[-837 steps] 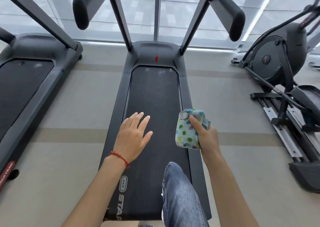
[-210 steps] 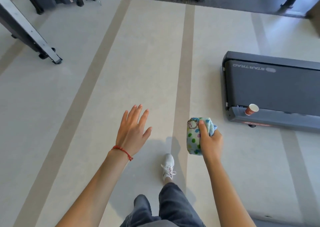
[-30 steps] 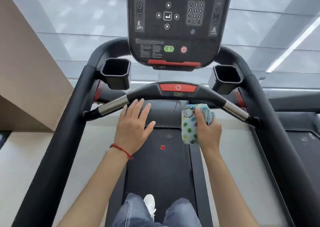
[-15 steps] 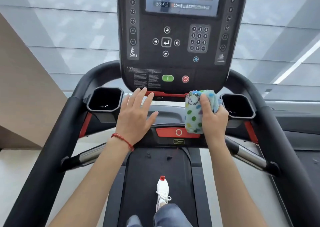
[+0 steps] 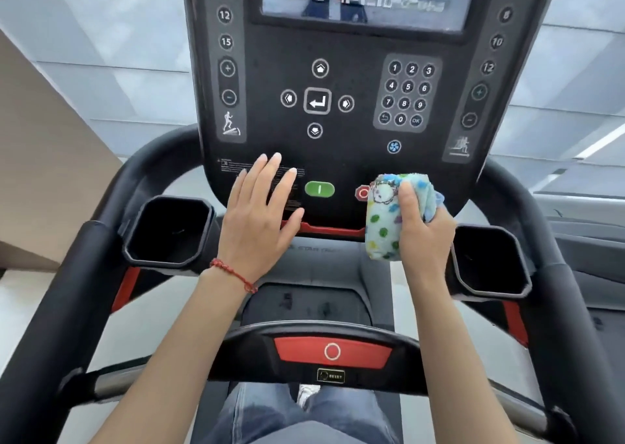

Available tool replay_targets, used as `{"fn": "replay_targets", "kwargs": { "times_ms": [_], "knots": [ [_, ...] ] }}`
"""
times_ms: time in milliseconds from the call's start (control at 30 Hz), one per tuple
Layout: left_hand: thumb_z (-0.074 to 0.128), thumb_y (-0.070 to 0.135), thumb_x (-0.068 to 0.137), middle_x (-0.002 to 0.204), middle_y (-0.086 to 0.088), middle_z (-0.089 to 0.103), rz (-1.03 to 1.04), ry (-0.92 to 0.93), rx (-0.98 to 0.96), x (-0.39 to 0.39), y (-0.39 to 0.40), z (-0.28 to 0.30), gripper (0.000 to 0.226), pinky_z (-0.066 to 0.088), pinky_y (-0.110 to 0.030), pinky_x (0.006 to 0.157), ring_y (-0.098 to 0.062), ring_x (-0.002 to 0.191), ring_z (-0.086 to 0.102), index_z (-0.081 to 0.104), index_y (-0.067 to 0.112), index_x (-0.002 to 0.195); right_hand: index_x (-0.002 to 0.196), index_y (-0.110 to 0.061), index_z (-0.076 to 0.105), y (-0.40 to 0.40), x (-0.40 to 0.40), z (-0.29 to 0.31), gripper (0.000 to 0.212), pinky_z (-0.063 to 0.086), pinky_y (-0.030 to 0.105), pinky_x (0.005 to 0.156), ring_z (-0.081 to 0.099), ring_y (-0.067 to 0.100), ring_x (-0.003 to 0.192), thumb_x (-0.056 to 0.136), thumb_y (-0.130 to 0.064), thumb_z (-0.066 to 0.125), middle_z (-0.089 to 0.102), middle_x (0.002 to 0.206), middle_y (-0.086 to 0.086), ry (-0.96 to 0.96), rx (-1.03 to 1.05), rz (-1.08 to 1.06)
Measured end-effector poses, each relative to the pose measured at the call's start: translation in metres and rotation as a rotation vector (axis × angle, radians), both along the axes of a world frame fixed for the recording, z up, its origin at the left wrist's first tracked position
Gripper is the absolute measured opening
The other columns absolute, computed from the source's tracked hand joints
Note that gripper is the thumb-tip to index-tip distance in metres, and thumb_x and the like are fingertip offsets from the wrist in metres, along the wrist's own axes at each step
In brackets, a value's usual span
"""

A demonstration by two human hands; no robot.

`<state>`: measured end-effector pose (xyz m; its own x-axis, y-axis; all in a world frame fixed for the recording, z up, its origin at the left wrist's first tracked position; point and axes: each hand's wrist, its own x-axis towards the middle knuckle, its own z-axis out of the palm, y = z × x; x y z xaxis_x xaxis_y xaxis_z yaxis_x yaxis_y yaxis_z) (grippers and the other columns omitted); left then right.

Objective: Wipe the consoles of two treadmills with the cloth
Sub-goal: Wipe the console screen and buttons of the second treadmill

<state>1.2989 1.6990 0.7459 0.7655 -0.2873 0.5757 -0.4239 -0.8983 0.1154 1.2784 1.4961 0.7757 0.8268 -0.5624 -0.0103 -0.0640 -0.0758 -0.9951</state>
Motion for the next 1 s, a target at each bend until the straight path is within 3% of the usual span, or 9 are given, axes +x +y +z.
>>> {"fn": "replay_targets", "kwargs": {
  "times_ms": [100, 267, 400, 667, 800, 1000],
  "knots": [
    [0.048, 0.026, 0.092, 0.137, -0.022, 0.045, 0.0, -0.025, -0.007, 0.014, 0.002, 0.002, 0.044, 0.032, -0.05, 0.107, -0.036, 0.131, 0.037, 0.052, 0.001, 0.128, 0.07, -0.016, 0.054, 0.002, 0.013, 0.0, 0.022, 0.045, 0.009, 0.05, 0.058, -0.007, 0.055, 0.084, -0.031, 0.062, 0.058, 0.066, -0.008, -0.016, -0.015, -0.008],
    [0.053, 0.018, 0.091, 0.137, -0.022, 0.045, -0.039, -0.106, -0.051, 0.037, 0.009, 0.008, 0.042, 0.034, -0.053, 0.104, -0.036, 0.132, 0.036, 0.052, 0.001, 0.129, 0.071, -0.021, 0.057, 0.005, 0.035, 0.007, 0.02, 0.052, 0.019, 0.059, 0.063, 0.002, 0.065, 0.083, -0.035, 0.063, 0.062, 0.07, -0.007, -0.029, -0.031, -0.043],
    [0.053, 0.017, 0.092, 0.138, -0.022, 0.044, -0.026, -0.162, -0.047, 0.057, 0.016, 0.022, 0.041, 0.033, -0.054, 0.104, -0.037, 0.132, 0.036, 0.052, 0.001, 0.129, 0.068, -0.022, 0.055, 0.008, 0.061, 0.033, 0.021, 0.046, 0.01, 0.053, 0.058, -0.006, 0.056, 0.084, -0.035, 0.063, 0.059, 0.066, -0.01, -0.103, -0.086, -0.065],
    [0.054, 0.019, 0.09, 0.141, -0.02, 0.042, -0.014, -0.221, -0.053, 0.093, 0.024, 0.046, 0.044, 0.029, -0.051, 0.109, -0.036, 0.132, 0.033, 0.051, 0.003, 0.131, 0.068, -0.028, 0.051, 0.015, 0.118, 0.096, 0.022, 0.043, 0.009, 0.056, 0.057, -0.01, 0.056, 0.083, -0.037, 0.064, 0.056, 0.064, -0.015, -0.324, -0.223, -0.131],
    [0.054, 0.021, 0.091, 0.142, -0.02, 0.041, -0.023, -0.209, -0.038, 0.1, 0.026, 0.045, 0.045, 0.027, -0.051, 0.109, -0.035, 0.133, 0.031, 0.05, 0.004, 0.132, 0.076, -0.02, 0.052, 0.02, 0.142, 0.117, 0.028, 0.035, 0.002, 0.054, 0.052, -0.014, 0.053, 0.082, -0.045, 0.061, 0.049, 0.059, -0.019, -0.341, -0.395, -0.257],
    [0.055, 0.022, 0.089, 0.143, -0.019, 0.04, -0.02, -0.213, -0.013, 0.103, 0.027, 0.04, 0.047, 0.028, -0.052, 0.109, -0.035, 0.135, 0.029, 0.049, 0.006, 0.134, 0.09, -0.009, 0.059, 0.052, 0.162, 0.114, 0.045, 0.033, 0.021, 0.059, 0.05, 0.007, 0.065, 0.083, -0.053, 0.055, 0.063, 0.074, -0.004, -0.319, -0.552, -0.489]
  ]
}}
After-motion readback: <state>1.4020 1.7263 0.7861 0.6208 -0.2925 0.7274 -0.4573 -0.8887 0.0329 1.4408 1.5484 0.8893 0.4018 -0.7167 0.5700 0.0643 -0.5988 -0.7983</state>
